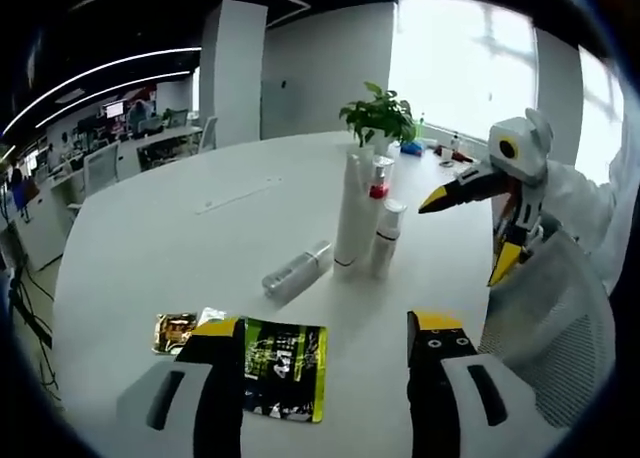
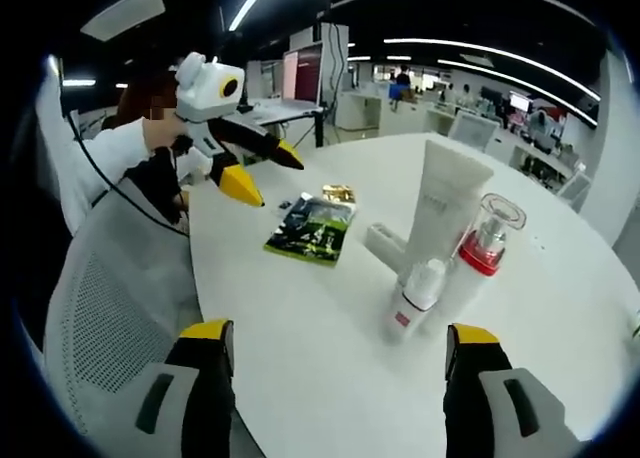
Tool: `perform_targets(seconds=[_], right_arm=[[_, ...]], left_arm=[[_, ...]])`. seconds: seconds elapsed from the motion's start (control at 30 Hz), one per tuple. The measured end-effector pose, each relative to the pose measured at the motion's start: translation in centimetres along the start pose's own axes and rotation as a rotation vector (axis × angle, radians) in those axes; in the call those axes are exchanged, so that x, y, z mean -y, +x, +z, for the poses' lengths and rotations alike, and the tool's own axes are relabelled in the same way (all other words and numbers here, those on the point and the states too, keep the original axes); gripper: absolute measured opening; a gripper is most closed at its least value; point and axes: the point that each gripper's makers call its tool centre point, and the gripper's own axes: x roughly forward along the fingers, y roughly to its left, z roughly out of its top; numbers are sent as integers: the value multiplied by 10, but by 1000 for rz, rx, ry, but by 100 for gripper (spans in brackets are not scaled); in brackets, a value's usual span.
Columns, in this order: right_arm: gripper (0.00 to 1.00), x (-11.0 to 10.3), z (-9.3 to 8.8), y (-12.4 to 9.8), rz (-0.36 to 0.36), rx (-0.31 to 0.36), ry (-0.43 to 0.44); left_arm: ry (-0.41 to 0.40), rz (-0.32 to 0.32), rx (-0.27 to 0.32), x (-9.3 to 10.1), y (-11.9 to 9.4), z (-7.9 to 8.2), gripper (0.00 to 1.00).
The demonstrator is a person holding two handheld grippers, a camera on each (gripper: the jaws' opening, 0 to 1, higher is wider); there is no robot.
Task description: Arrange the skincare products in the storage area until every visible bottle or jar stands upright without overlapping.
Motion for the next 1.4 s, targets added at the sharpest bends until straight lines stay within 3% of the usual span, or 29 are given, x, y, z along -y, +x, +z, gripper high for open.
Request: perform_targets(seconds=[0.13,0.23,0.33,0.53,0.67,0.87,1.2,1.4], right_arm=[[95,3,1,2,-3,11,22],[91,6,3,3,-16,29,32],[93,7,3,3,-12,35,51],[90,6,-2,7,-9,12,86],[87,6,-2,7,-13,22,91],[90,8,-9,7,-24,-8,20],[93,14,-14,8,-49,-11,34],[92,14,-16,11,-58,-10,58]], left_arm=[[-9,-16,-5,0,6,2,59],[-13,-24,-5,0,10,4,54],[-7,-33,-9,1,14,4,56],[-3,-48,-11,0,23,5,49],[97,-46,-9,-3,31,7,52],[125,-66,-67,-4,44,0,47],[138,-97,-108,-5,59,-7,47],[146,-109,-113,-4,71,-4,44]])
